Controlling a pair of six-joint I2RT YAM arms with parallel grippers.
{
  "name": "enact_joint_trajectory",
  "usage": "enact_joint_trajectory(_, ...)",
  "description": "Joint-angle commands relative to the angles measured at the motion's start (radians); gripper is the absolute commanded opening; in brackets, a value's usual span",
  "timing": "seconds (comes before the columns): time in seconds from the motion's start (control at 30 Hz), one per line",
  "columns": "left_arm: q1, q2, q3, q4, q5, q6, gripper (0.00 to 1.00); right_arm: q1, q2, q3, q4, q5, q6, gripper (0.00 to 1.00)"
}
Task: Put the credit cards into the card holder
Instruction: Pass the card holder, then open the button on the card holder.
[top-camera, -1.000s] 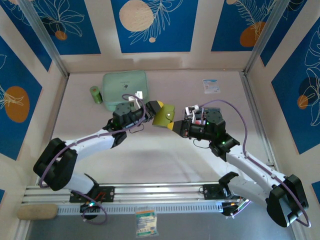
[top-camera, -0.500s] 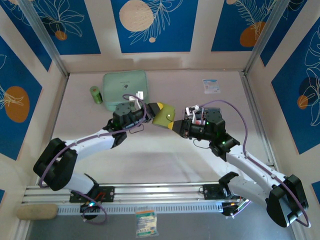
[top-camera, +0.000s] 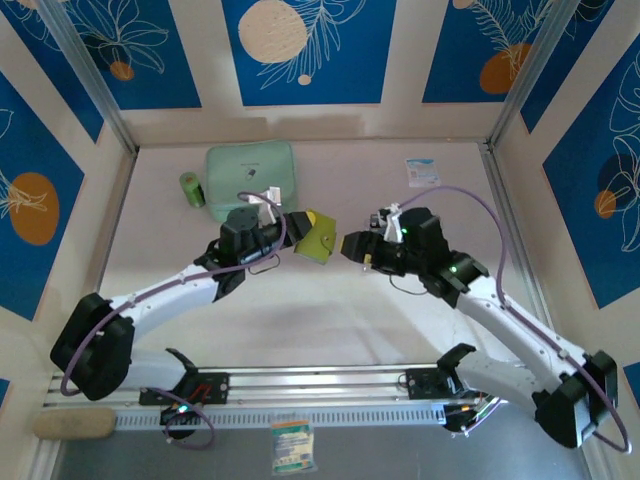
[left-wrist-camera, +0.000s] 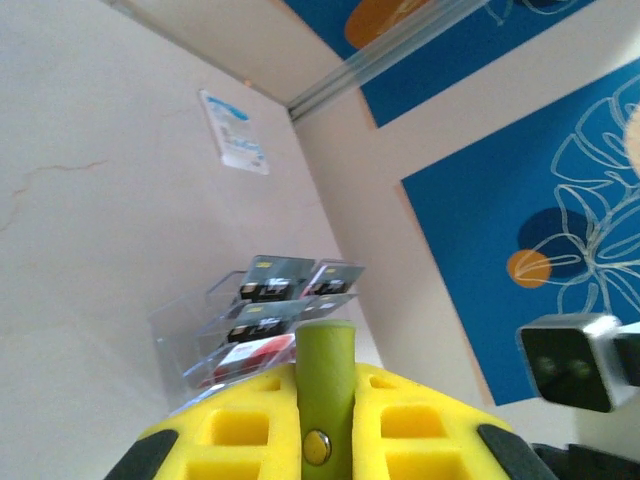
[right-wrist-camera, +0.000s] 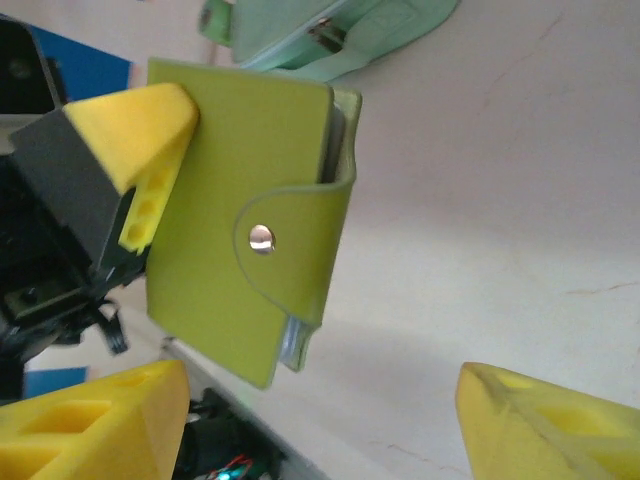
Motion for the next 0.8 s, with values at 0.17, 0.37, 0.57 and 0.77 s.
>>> enact_joint_trajectory(0.17,-0.031,-0.059,-0.012,-0.096,-0.121,-0.021,0.00,0.154,0.278,0.267,-0.148,0.276,-0.088,0.74)
enact_joint_trajectory(0.37,-0.036,-0.101,-0.017,-0.116,-0.151,-0.024,0.00,0.195,0.410,0.323,-0.154,0.340,-0.079,0.73)
enact_joint_trajectory(0.57,-0.038,-0.117,-0.025,-0.110,-0.158,-0.027,0.00,0.189,0.439,0.264,-0.144,0.382,-0.048,0.65)
enact_joint_trajectory(0.77,-0.039,-0.118,-0.027,-0.102,-0.157,-0.032,0.00,0.179,0.431,0.197,-0.132,0.396,-0.027,0.56)
